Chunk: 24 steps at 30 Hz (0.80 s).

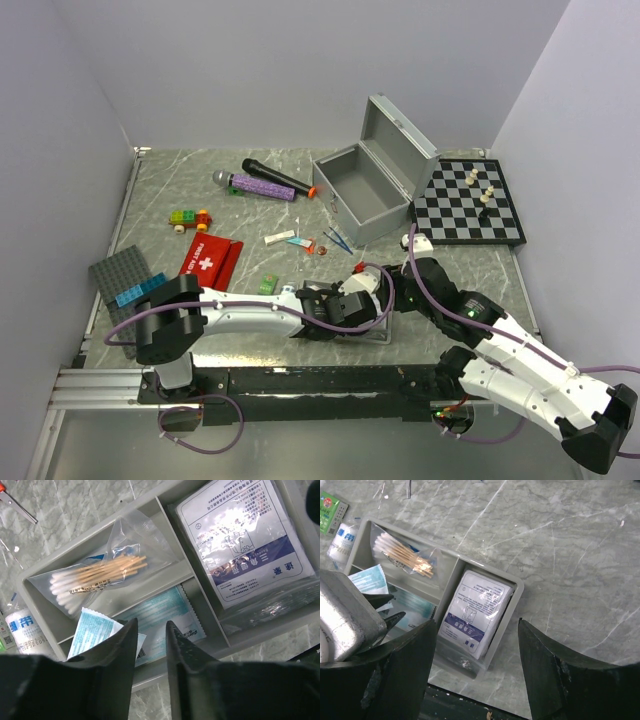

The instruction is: Organize the medicine kit

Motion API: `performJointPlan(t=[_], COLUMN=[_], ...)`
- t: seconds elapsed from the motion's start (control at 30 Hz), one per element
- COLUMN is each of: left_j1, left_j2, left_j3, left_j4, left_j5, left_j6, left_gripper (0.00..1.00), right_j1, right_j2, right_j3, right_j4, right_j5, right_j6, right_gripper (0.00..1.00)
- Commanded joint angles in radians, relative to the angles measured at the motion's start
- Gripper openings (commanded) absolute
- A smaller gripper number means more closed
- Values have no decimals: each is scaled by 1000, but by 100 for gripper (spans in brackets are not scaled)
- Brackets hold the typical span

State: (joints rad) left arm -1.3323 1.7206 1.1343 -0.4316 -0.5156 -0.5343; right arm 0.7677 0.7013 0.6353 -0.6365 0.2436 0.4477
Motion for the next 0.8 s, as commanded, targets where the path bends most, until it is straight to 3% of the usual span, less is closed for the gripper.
performJointPlan(t=[0.0, 0.23, 0.5, 0.6, 0.77], left_j1=[-39, -42, -5, 48, 70], left_j2=[-19, -160, -219, -283, -524], left_j3=[47, 15, -45, -126, -329], left_j4=[27, -15, -228, -300, -245], left_j5=[34, -26, -199, -181, -124], left_j6=[57, -42, -402, -591, -753], left_gripper=[36, 37, 32, 33, 43], right_j1=[-2, -2, -2, -2, -2], right_j2=[1, 0, 12, 12, 12], right_j3=[40, 32, 38, 37, 33], right_j4=[70, 75, 86, 87, 95], right_j5=[3, -4, -21, -24, -35], right_j6=[2, 3, 0, -1, -4], right_gripper=[73, 73, 73, 73, 73])
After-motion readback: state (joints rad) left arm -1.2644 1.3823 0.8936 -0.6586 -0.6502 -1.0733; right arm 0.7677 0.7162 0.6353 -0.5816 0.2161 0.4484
